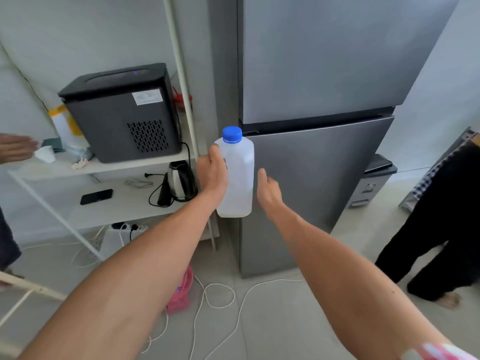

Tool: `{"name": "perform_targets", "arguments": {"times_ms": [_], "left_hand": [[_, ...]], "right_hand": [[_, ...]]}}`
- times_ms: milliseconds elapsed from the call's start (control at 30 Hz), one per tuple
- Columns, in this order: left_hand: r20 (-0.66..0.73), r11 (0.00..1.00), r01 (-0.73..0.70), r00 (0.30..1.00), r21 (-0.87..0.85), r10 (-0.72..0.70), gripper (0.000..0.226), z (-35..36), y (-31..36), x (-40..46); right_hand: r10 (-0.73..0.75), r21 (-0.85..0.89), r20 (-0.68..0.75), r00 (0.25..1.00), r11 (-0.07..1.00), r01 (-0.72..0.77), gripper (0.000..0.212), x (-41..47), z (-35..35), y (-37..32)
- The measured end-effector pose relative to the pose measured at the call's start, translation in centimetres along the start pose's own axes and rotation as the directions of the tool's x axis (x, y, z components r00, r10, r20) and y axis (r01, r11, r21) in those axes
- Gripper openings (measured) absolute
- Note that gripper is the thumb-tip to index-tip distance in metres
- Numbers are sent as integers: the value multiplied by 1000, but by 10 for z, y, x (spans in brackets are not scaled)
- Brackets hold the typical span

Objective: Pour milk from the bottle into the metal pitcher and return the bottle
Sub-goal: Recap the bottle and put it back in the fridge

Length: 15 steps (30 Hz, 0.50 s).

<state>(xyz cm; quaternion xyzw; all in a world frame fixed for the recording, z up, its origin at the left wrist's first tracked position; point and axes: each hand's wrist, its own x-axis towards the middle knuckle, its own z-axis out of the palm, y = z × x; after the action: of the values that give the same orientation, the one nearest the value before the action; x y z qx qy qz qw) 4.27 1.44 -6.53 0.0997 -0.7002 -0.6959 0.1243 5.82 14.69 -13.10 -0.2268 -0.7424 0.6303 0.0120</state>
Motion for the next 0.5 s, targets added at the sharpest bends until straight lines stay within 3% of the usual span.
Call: {"name": "perform_targets", "arguments": {"times_ms": [133, 200, 367, 500], "left_hand": [[6, 1000, -1, 1000, -3, 1, 47, -1, -2, 8], [19, 1000, -2, 1000, -4, 2, 47, -2, -4, 12], [34, 1000, -6, 999, 13, 6, 47, -5, -7, 22], [19, 999, 13, 1000, 30, -13, 48, -8, -9, 29]], "right_hand": [[-272, -135, -137, 952, 958, 254, 46, 31, -12, -63], [-364, -209, -140, 921, 920, 332, 46, 46, -13, -94], [-346, -389, -11, 938, 866, 315, 50, 81, -6, -119], [-344, -509, 4, 939, 808, 298, 55, 92, -5, -109]]}}
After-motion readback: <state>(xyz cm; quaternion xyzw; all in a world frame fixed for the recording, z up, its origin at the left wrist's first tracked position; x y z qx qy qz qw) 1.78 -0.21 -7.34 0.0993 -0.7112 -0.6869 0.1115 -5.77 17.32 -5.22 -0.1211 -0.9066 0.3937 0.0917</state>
